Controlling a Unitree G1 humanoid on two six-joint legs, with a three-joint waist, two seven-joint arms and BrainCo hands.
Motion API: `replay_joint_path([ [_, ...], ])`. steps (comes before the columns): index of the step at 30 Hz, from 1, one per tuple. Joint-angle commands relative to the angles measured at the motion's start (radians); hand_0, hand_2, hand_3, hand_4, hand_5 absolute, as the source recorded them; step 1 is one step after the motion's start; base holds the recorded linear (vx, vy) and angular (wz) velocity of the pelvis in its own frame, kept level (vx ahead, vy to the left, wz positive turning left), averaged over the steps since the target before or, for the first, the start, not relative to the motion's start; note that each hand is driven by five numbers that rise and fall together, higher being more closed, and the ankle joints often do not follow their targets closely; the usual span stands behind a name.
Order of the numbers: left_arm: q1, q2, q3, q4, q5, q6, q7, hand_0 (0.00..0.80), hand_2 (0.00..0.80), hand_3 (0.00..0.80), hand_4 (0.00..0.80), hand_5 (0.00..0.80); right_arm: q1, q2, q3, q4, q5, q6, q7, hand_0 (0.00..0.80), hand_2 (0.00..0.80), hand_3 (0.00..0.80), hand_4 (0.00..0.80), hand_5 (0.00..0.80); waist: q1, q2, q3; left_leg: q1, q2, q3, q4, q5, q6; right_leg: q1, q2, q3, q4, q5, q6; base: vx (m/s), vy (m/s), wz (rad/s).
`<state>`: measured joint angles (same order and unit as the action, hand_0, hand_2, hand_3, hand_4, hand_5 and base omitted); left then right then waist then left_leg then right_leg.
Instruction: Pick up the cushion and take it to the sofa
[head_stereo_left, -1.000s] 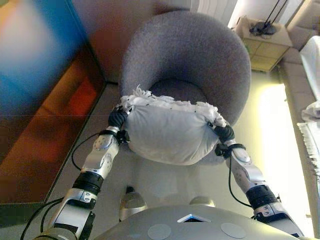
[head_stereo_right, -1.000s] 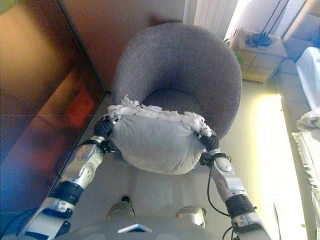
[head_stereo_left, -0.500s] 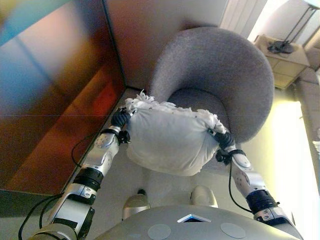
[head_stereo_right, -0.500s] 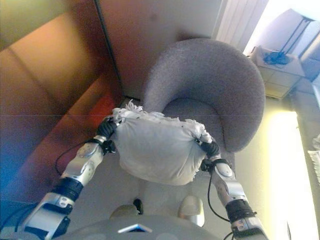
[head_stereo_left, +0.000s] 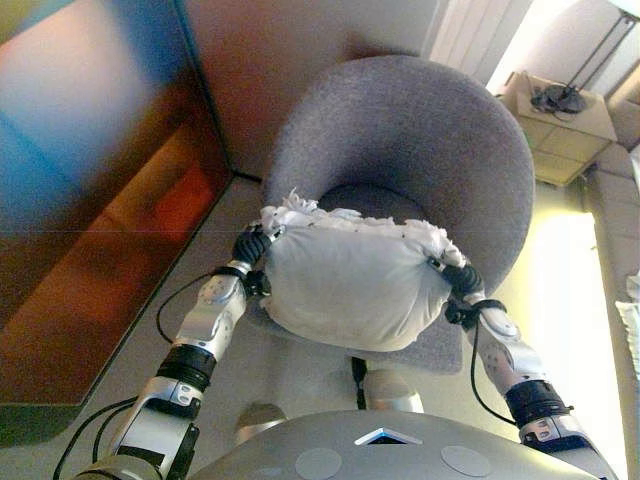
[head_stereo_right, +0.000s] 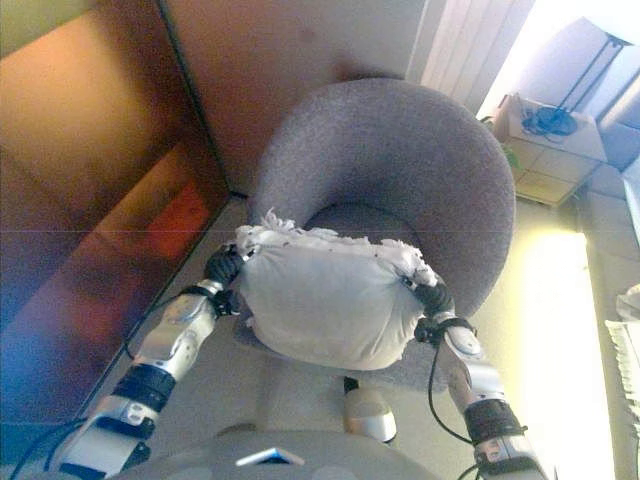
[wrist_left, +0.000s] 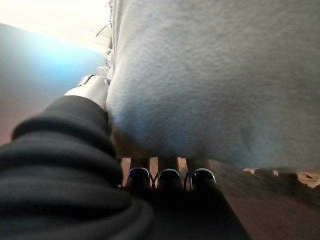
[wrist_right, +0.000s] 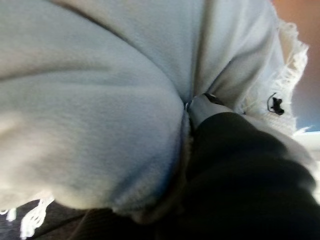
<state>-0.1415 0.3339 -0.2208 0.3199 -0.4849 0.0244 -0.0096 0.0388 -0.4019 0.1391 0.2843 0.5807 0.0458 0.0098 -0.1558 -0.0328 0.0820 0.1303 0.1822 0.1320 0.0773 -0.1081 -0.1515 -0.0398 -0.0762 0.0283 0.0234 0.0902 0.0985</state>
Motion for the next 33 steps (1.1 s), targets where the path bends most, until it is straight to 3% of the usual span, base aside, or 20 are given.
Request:
replay_joint_path([
  [1,-0.011,0.037,0.049,-0.091,-0.040,-0.059,-0.021,0.800,0.800,0.800,0.800,0.800,-0.094,-0.004,-0.073,-0.112,0.049,-0.057,0.026,0.800,0.800,0.800,0.800,0.800,0.008,-0.006,-0.075,0.015,-0.003,0.009,0.170,0.085,0.069,-0.098,-0.035,0.031,0.072,0.008,0.035,0.151,-0.143,0.00],
  [5,-0.023,0.027,0.038,-0.080,-0.050,-0.073,-0.005,0.800,0.800,0.800,0.800,0.800,-0.097,-0.022,-0.076,-0.105,0.048,-0.066,0.045,0.800,0.800,0.800,0.800,0.800,0.008,-0.020,-0.077,-0.063,0.021,0.031,0.318,0.102,0.068,-0.066,-0.023,-0.002,0.080,-0.027,-0.009,0.148,-0.150,0.05],
  [7,-0.028,0.014,0.027,-0.079,-0.042,-0.071,-0.004,0.800,0.800,0.800,0.800,0.800,-0.105,-0.022,-0.077,-0.100,0.048,-0.064,0.035,0.800,0.800,0.800,0.800,0.800,0.012,-0.018,-0.075,-0.074,0.028,0.039,0.292,0.097,0.070,-0.047,-0.021,-0.019,0.078,-0.040,-0.012,0.113,-0.026,0.17],
  [10,-0.062,0.002,-0.006,-0.078,-0.055,-0.034,0.011,0.800,0.800,0.800,0.800,0.800,-0.140,-0.032,-0.081,-0.090,0.069,-0.063,-0.001,0.800,0.800,0.800,0.800,0.800,0.033,-0.002,-0.069,-0.075,-0.006,0.008,0.114,0.106,0.064,-0.011,-0.018,-0.049,0.063,-0.061,0.005,0.126,0.079,0.22],
  [12,-0.104,-0.011,-0.035,-0.061,-0.058,-0.003,0.031,0.800,0.800,0.800,0.800,0.800,-0.174,-0.042,-0.086,-0.086,0.149,-0.062,-0.017,0.800,0.800,0.800,0.800,0.800,0.049,0.011,-0.053,-0.103,-0.014,-0.006,0.027,0.147,0.044,0.018,-0.023,-0.073,0.057,-0.083,0.015,0.111,0.072,0.32],
  [15,-0.175,-0.040,-0.076,0.001,-0.043,0.003,0.049,0.800,0.800,0.800,0.800,0.800,-0.209,-0.030,-0.104,-0.044,0.191,-0.063,-0.048,0.800,0.800,0.800,0.800,0.800,0.044,0.005,-0.049,-0.122,0.004,0.026,0.051,0.109,0.040,0.030,-0.061,-0.114,0.061,-0.096,0.023,0.078,0.019,0.37],
  [18,-0.182,-0.041,-0.093,-0.021,-0.044,0.012,0.081,0.800,0.800,0.800,0.800,0.800,-0.222,-0.005,-0.098,-0.028,0.194,-0.047,-0.066,0.800,0.800,0.800,0.800,0.800,0.040,0.018,-0.040,-0.120,0.009,0.042,0.063,0.067,0.042,0.005,-0.081,-0.113,0.101,-0.108,0.034,0.062,0.048,0.19],
  [22,-0.232,-0.023,-0.126,-0.017,-0.050,-0.014,0.124,0.800,0.800,0.800,0.800,0.800,-0.284,0.011,-0.075,0.007,0.204,-0.063,-0.097,0.800,0.800,0.800,0.800,0.800,0.046,0.020,0.009,-0.204,0.018,0.023,0.159,0.027,0.047,-0.096,-0.099,-0.092,0.200,-0.125,0.045,-0.134,0.019,-0.02],
  [25,-0.302,-0.016,-0.145,0.002,-0.071,-0.012,0.153,0.800,0.800,0.800,0.800,0.800,-0.375,0.012,-0.063,0.050,0.233,-0.090,-0.139,0.800,0.800,0.800,0.800,0.800,0.060,0.005,0.071,-0.322,0.029,0.005,0.306,-0.017,0.055,-0.202,-0.122,-0.085,0.322,-0.140,0.050,-0.257,0.000,-0.06],
  [33,-0.410,-0.015,-0.194,0.004,-0.064,0.016,0.210,0.800,0.800,0.800,0.800,0.800,-0.508,-0.050,-0.079,0.181,0.269,-0.112,-0.197,0.800,0.800,0.800,0.800,0.800,0.095,-0.028,0.157,-0.515,0.047,-0.057,0.517,-0.085,0.050,-0.318,-0.158,-0.095,0.478,-0.175,0.050,-0.115,-0.023,0.08],
])
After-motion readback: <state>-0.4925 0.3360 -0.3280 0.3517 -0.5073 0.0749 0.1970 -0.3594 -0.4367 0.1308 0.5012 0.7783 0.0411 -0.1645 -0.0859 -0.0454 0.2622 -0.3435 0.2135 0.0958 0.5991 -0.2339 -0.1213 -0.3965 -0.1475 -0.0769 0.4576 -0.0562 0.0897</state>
